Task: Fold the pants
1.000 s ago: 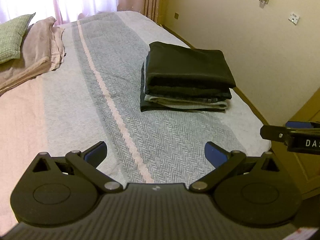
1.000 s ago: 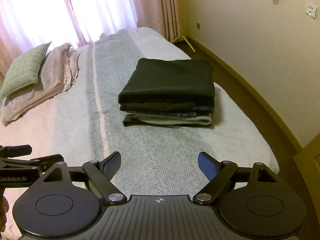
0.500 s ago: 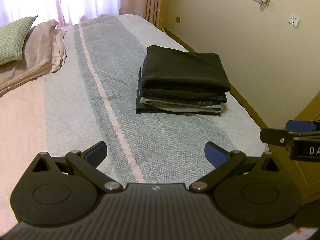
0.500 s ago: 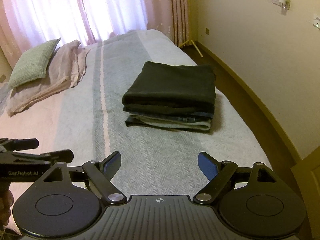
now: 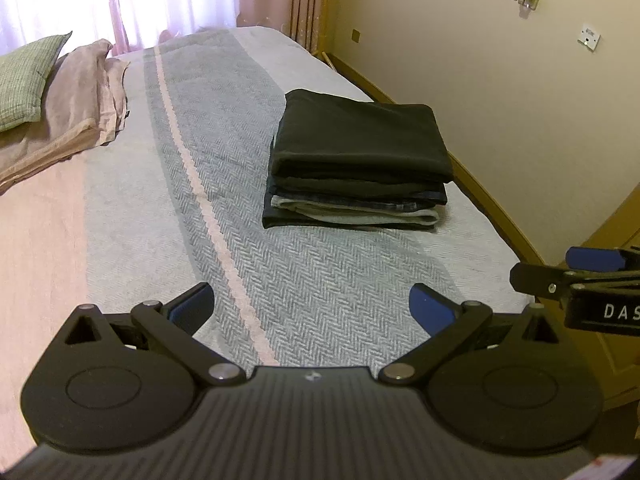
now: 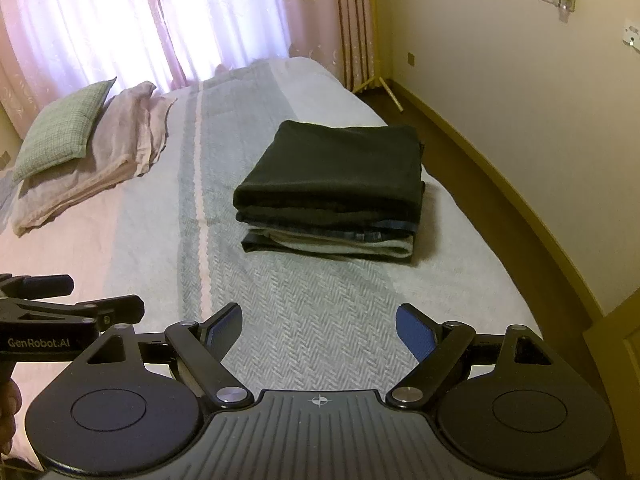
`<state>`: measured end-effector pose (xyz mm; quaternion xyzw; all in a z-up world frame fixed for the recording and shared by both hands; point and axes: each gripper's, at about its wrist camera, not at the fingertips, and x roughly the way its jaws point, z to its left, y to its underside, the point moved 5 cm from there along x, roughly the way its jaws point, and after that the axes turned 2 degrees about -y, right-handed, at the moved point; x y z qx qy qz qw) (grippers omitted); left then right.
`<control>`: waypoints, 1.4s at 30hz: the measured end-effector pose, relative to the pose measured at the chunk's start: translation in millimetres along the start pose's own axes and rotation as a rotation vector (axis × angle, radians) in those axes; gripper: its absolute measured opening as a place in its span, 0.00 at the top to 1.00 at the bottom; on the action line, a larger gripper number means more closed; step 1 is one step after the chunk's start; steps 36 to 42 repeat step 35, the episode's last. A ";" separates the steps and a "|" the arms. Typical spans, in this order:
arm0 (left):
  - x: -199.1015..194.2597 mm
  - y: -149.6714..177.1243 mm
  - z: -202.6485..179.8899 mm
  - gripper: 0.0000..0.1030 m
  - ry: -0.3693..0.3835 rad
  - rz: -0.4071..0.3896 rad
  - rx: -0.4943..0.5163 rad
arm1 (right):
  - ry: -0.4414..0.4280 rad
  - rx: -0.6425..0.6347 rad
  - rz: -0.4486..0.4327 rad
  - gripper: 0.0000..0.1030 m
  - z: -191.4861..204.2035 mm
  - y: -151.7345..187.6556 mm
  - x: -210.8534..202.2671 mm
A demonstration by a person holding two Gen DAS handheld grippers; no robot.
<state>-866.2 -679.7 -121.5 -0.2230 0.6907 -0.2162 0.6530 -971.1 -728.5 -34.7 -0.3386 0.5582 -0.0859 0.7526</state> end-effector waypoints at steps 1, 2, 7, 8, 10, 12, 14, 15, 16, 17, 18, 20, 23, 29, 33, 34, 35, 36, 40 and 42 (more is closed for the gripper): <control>0.4 -0.5 -0.7 0.01 -0.001 -0.001 0.001 | 0.000 0.000 0.000 0.21 0.0 -0.5 0.3; 0.6 -0.7 -1.2 0.01 -0.002 -0.002 0.004 | 0.001 -0.001 0.000 0.21 0.0 -0.6 0.6; 2.3 -1.3 -2.7 0.01 -0.001 -0.002 0.006 | 0.001 0.001 0.004 0.21 -0.5 1.1 1.8; 2.7 -1.2 -2.6 0.01 -0.001 -0.002 0.006 | 0.001 0.002 0.004 0.21 -0.7 1.3 1.0; 3.0 -1.7 -2.4 0.01 0.001 -0.001 0.005 | 0.002 0.001 0.005 0.21 0.0 1.7 1.3; 3.2 -1.9 -2.6 0.01 0.002 -0.002 0.007 | 0.003 0.002 0.005 0.21 0.1 0.7 1.3; 3.8 -1.7 -3.5 0.01 0.005 -0.001 0.009 | 0.003 0.002 0.005 0.21 -0.1 0.1 1.5; 4.3 -2.1 -4.3 0.01 0.006 -0.001 0.010 | 0.004 0.003 0.005 0.21 -0.3 0.2 1.5; 4.9 -2.5 -5.0 0.01 0.006 -0.001 0.012 | 0.005 0.004 0.005 0.21 -0.6 0.5 1.4; 5.3 -2.6 -5.6 0.01 0.007 0.000 0.014 | 0.006 0.004 0.005 0.21 -1.1 0.8 1.3; 5.5 -2.9 -6.4 0.01 0.007 -0.001 0.015 | 0.006 0.005 0.005 0.21 -1.7 1.2 0.6; 6.1 -3.8 -7.4 0.01 0.008 -0.001 0.018 | 0.008 0.007 0.005 0.21 -3.3 1.4 0.2; 7.5 -4.4 -9.4 0.01 0.012 0.002 0.020 | 0.010 0.010 0.005 0.21 -5.3 1.1 0.1; 11.7 -6.6 -15.5 0.01 0.015 0.005 0.032 | 0.012 0.017 0.006 0.21 -10.9 1.3 -0.6; 13.3 -7.8 -19.3 0.01 0.021 -0.004 0.032 | 0.015 0.023 0.005 0.21 -15.8 0.6 -0.5; 12.9 -8.5 -20.6 0.01 0.022 -0.013 0.033 | 0.016 0.025 0.005 0.21 -17.8 0.4 -0.7; 13.0 -9.0 -22.2 0.01 0.023 -0.016 0.038 | 0.016 0.028 0.004 0.21 -20.5 -0.1 -0.9; 13.0 -9.0 -22.2 0.01 0.023 -0.016 0.038 | 0.016 0.028 0.004 0.21 -20.5 -0.1 -0.9; 13.0 -9.0 -22.2 0.01 0.023 -0.016 0.038 | 0.016 0.028 0.004 0.21 -20.5 -0.1 -0.9; 13.0 -9.0 -22.2 0.01 0.023 -0.016 0.038 | 0.016 0.028 0.004 0.21 -20.5 -0.1 -0.9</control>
